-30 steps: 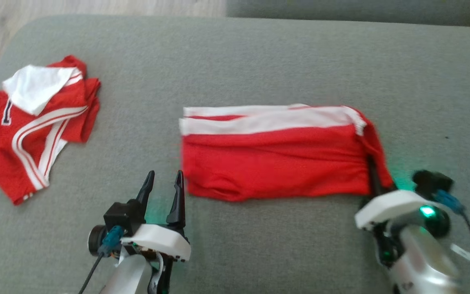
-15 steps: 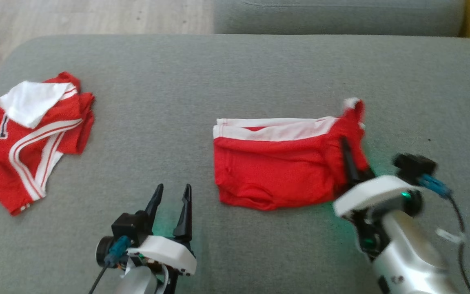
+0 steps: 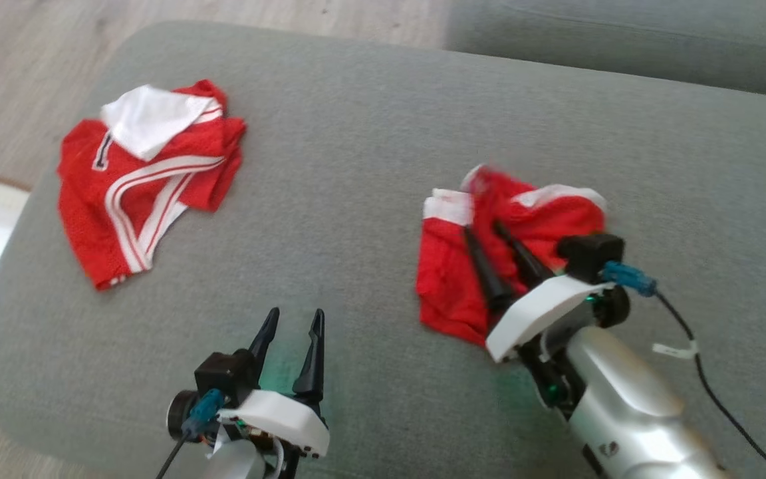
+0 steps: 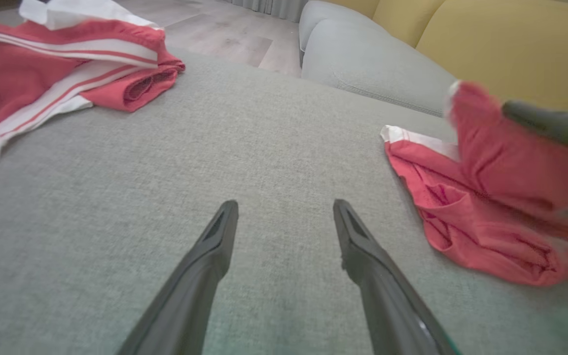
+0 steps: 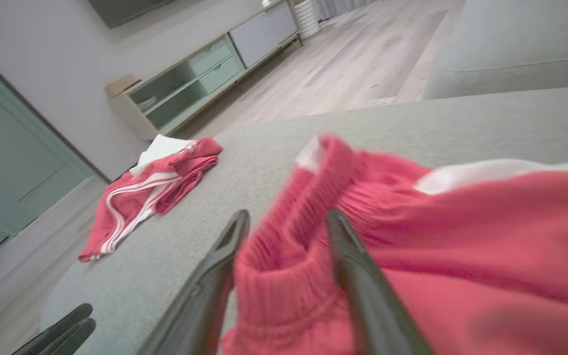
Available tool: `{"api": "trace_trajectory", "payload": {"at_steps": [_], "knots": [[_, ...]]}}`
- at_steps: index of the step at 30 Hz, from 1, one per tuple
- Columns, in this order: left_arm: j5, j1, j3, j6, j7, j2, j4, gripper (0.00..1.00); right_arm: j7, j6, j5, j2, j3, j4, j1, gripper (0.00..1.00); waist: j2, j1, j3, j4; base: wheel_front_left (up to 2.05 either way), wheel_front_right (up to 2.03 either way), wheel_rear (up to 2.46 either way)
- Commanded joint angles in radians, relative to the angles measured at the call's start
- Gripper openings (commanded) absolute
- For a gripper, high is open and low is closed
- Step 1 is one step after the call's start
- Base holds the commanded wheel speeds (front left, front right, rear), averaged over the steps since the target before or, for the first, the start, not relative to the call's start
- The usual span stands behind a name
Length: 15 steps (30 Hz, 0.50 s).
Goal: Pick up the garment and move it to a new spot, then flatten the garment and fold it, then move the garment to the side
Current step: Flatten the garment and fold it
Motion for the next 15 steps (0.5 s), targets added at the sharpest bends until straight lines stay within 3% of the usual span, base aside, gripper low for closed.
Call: {"api": "trace_trajectory", "payload": {"at_steps": [1,8,11,15], "knots": [[-0.004,-0.022,0.030,0.005,-0.011,0.011,-0.021,1.00,-0.013,0.008,0.021,0.022,0.052,-0.025,-0.036,1.00,-0.0001,0.0000,0.013,0.021,0.00,0.00,0.00],[-0.001,-0.017,0.050,0.012,-0.011,0.011,-0.032,1.00,-0.054,0.008,0.071,0.022,0.130,-0.027,-0.047,1.00,-0.0001,0.0000,0.005,-0.018,0.00,0.00,0.00],[0.009,-0.017,0.061,0.013,-0.011,0.011,-0.047,1.00,-0.078,0.008,0.022,0.004,0.078,0.016,-0.052,1.00,-0.0001,0.0000,-0.006,-0.054,0.00,0.00,0.00],[0.032,-0.017,0.081,0.019,-0.011,0.011,-0.065,1.00,-0.085,0.008,-0.104,-0.023,-0.075,0.026,-0.036,1.00,-0.0001,0.0000,-0.020,-0.104,0.00,0.00,0.00]]}}
